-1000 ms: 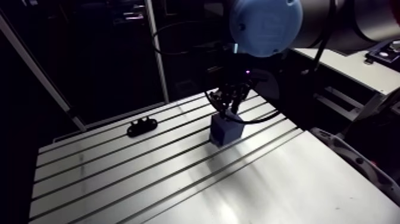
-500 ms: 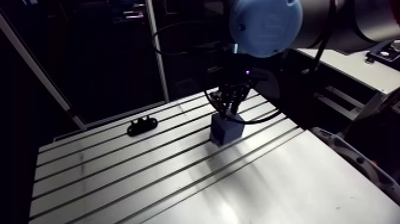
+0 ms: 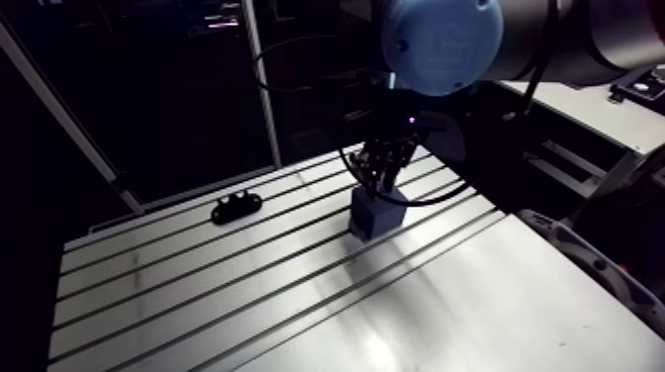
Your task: Pick up the M10 bolt and insert it into the hex recess until seated.
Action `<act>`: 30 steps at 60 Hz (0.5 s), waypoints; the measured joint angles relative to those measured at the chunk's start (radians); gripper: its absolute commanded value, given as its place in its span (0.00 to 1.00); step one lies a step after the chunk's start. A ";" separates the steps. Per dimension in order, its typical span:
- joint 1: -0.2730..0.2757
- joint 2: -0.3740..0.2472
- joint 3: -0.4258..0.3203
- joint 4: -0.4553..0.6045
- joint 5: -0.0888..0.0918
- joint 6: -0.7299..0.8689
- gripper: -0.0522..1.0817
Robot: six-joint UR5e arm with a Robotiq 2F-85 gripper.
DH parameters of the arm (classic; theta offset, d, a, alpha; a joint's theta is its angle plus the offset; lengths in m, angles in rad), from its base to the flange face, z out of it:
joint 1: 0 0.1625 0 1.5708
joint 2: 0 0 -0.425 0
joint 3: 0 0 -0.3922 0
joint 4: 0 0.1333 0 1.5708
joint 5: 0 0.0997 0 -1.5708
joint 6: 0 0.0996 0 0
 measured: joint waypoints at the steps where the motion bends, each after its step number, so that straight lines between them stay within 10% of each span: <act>1: 0.000 0.000 0.000 0.000 0.000 0.000 0.57; 30: 0.001 -0.003 -0.001 0.001 0.001 0.000 0.60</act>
